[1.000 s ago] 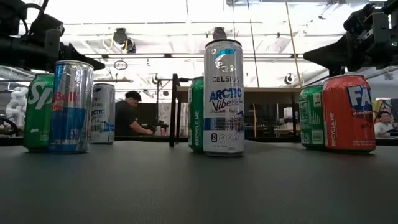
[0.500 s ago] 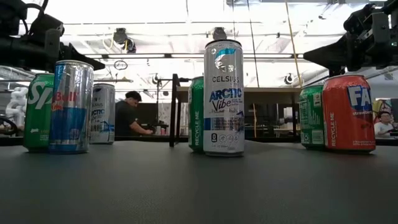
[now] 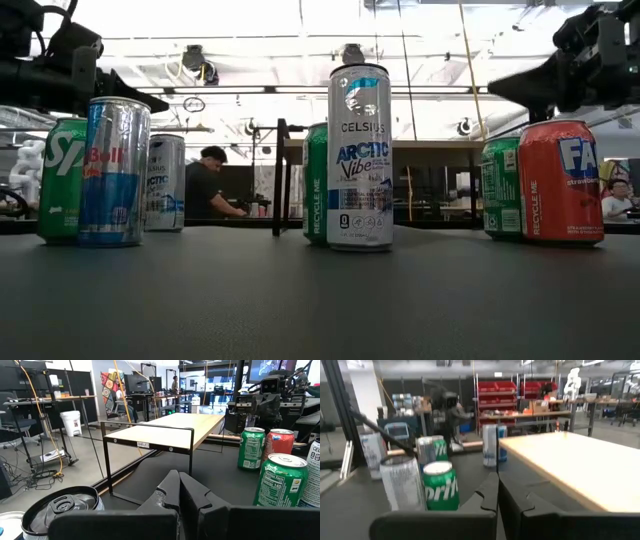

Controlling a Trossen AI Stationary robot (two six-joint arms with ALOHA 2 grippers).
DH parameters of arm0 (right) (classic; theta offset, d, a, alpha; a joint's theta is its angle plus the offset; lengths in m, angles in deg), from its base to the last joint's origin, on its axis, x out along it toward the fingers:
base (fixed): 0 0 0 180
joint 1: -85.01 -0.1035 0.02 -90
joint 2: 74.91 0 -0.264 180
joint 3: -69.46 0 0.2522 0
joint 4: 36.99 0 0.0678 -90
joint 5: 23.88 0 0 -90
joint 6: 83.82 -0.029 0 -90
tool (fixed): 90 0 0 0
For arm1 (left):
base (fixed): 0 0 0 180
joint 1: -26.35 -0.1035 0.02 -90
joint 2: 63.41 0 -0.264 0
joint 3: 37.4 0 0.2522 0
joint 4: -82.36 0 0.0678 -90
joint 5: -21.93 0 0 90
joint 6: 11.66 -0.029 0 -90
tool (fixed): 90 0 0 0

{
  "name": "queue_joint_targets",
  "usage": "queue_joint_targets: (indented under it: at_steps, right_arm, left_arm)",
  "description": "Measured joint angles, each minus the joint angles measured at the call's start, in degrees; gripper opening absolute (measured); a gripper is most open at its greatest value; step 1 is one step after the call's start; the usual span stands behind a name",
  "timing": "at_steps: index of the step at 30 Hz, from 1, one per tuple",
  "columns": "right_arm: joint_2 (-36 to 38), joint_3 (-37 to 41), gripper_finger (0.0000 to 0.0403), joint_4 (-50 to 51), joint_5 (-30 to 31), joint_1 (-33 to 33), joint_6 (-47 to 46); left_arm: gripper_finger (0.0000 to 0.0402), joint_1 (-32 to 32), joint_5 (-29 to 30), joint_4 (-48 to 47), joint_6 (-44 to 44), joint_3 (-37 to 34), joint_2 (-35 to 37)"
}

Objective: Place canned beverage on shelf

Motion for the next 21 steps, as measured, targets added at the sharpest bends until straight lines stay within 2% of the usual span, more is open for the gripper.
queue_joint_targets:
  at_steps: [11, 14, 17, 21]
  right_arm:
    - [0.0, 0.0, 0.0000, -9.2, 0.4, 0.0, -6.7]
    - [0.0, 0.0, 0.0005, -9.2, 5.8, 0.0, -8.5]
    - [-0.3, 0.0, 0.0028, -7.7, 9.5, 0.0, -10.6]
    - [-3.1, 0.0, 0.0089, -8.3, 10.5, 0.0, -13.5]
  left_arm:
    - [0.0000, 0.0, 0.0, 0.2, 0.0, 0.0, 0.0]
    - [0.0000, 0.0, 0.3, 0.6, -1.1, 0.0, 0.0]
    - [0.0001, -0.2, 1.4, 0.5, -1.3, 0.4, -0.1]
    - [0.0029, -0.8, 1.8, 0.8, -1.4, 2.6, -0.1]
